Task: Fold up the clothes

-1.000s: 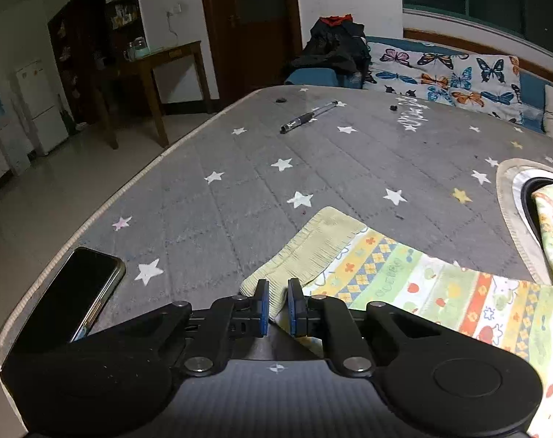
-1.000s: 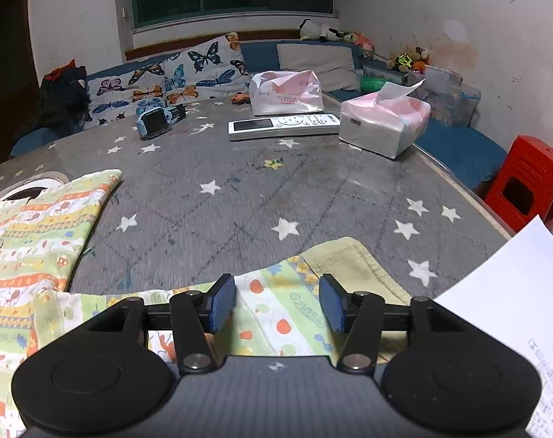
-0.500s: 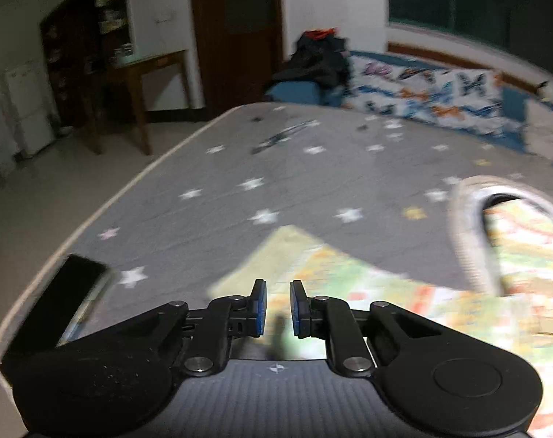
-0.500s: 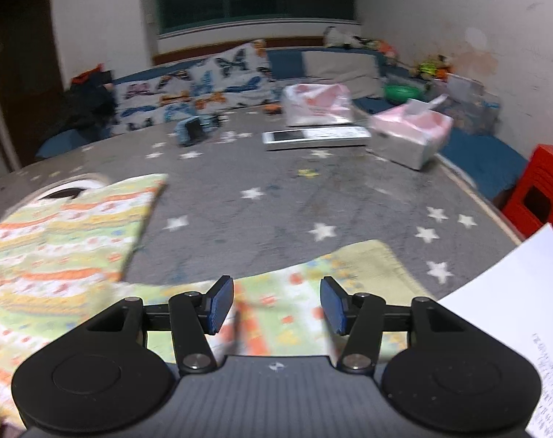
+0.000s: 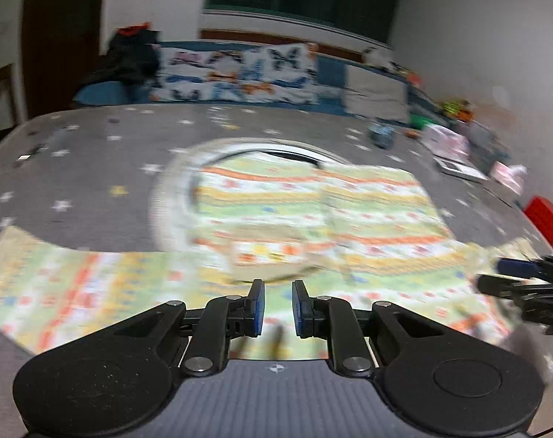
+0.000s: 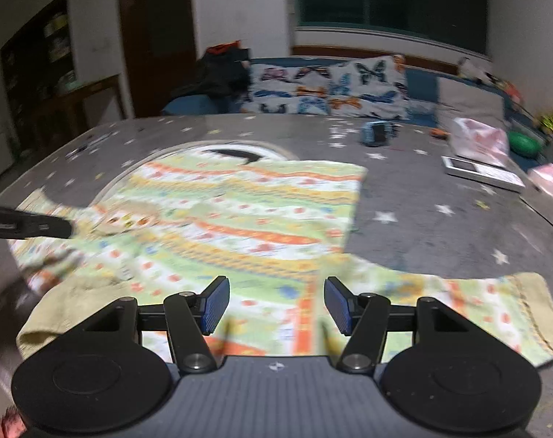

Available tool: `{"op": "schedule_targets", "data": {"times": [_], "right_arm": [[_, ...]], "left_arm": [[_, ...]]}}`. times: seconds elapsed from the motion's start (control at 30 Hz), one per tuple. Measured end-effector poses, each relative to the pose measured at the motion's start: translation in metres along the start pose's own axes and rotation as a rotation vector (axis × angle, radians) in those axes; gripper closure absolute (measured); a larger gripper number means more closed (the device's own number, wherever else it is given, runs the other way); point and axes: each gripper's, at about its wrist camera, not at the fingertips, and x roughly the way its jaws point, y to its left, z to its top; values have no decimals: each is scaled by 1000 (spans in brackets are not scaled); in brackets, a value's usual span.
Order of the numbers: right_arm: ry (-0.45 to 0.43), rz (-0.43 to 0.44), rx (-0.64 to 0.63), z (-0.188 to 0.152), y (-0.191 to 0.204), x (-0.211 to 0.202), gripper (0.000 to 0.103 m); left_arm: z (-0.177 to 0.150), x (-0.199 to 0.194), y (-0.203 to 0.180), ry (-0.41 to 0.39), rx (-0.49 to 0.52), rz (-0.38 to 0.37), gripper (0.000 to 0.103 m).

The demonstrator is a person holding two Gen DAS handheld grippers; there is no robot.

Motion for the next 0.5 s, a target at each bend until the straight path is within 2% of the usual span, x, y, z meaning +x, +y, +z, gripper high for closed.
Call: {"op": "schedule_targets", "data": {"times": [0.17, 0.3, 0.5], "right_arm": [[13, 34, -63, -8, 25, 2, 44], [38, 25, -116, -16, 35, 5, 44], [23, -16, -208, -25, 46, 1, 44]], "left_arm": [[-13, 12, -30, 29, 101, -49, 85], [-29, 17, -45, 49, 186, -26, 85], [-33, 15, -48, 40, 225, -23, 85]]}}
